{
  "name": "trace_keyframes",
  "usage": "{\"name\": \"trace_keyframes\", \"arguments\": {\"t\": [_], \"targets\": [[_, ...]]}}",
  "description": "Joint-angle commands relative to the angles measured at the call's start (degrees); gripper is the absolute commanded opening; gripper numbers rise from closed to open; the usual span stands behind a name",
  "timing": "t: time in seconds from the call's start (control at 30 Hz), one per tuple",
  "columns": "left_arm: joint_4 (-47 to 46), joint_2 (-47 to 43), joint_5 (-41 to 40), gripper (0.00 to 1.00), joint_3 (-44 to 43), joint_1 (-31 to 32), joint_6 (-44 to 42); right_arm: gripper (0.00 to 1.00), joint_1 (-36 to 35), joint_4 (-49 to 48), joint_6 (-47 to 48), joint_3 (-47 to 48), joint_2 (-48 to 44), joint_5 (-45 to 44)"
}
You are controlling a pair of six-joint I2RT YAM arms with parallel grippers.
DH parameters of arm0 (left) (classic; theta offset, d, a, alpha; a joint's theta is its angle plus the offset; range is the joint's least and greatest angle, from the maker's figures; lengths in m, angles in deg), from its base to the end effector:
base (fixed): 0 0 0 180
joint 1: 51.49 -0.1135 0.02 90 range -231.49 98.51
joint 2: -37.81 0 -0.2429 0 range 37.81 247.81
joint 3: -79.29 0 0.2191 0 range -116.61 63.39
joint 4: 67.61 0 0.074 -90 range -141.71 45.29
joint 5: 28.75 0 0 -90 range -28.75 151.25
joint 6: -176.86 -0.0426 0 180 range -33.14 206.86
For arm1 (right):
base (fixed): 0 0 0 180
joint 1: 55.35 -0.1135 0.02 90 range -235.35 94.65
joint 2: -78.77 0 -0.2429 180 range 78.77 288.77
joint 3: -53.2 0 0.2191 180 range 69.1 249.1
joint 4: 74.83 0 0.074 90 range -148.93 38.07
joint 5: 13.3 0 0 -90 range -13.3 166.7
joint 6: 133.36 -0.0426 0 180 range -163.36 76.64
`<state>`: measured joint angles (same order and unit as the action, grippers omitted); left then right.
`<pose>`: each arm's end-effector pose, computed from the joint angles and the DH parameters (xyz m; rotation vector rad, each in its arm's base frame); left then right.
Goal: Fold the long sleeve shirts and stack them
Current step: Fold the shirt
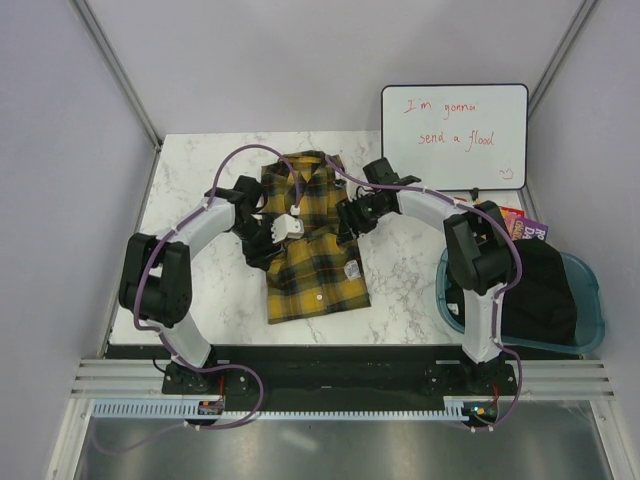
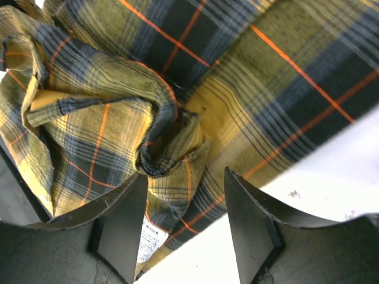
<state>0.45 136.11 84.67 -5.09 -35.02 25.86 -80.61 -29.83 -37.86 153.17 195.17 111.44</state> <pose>0.2671 -0.0966 0.1892 1.7977 2.1756 -0.4663 0.3426 0.1885 0.1734 -0.8927 2.4616 0.9184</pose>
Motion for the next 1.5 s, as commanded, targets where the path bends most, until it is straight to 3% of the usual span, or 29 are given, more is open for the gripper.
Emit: {"name": "trace_keyframes", "arguments": {"t": [0.0,0.03,0.17,0.2,0.23,0.27,0.43,0.8,1.0,1.23,1.3,1.43,1.47], "targets": [[0.8,-2.1,4.3,0.58,-1.3,-0.1,-2.3,0.56,0.2,-2.3,-1.1,3.2,2.0,4.2],[0.6,-2.0,4.7,0.57,-1.2,-0.1,-2.3,0.51,0.3,-2.3,-1.0,3.2,2.3,4.1],[-1.2,-1.3,6.0,0.49,-1.6,-0.1,-1.5,0.12,0.9,-2.4,-1.5,2.6,1.3,3.2],[-1.2,-1.1,6.0,0.45,-1.8,0.0,-1.5,0.07,1.2,-2.3,-1.5,2.3,0.9,3.1],[-1.3,-0.7,6.0,0.34,-2.1,0.0,-1.6,0.04,1.5,-2.4,-1.5,2.1,-0.2,2.1],[-1.4,-0.7,5.7,0.29,-2.3,0.0,-1.7,0.0,1.8,-2.3,-1.4,1.5,-0.8,1.6],[-2.5,-1.9,5.8,0.12,-3.8,0.0,-1.9,0.0,2.8,-2.5,-1.2,0.1,-3.5,0.9],[-6.0,-3.5,4.4,0.07,-3.4,0.7,-7.0,0.0,2.8,-2.3,-1.4,0.9,-2.1,0.2],[-9.6,-1.7,1.9,0.12,0.5,0.8,-8.7,0.0,2.8,-2.8,-1.7,1.7,0.7,-2.0],[-17.0,-0.9,0.8,0.16,1.3,0.5,-4.9,0.0,2.7,-2.9,-2.2,2.4,0.7,-3.5],[-18.1,-0.8,0.0,0.21,0.8,0.3,-3.2,0.03,2.8,-2.5,-2.6,3.3,-0.2,-3.5],[-20.0,-2.5,0.0,0.32,-0.9,-1.9,2.1,0.27,2.8,0.3,-2.0,5.5,-3.3,-4.4],[-20.4,-3.6,0.7,0.34,-1.5,-2.7,3.8,0.28,2.8,0.9,-1.7,5.7,-5.5,-4.8]]}}
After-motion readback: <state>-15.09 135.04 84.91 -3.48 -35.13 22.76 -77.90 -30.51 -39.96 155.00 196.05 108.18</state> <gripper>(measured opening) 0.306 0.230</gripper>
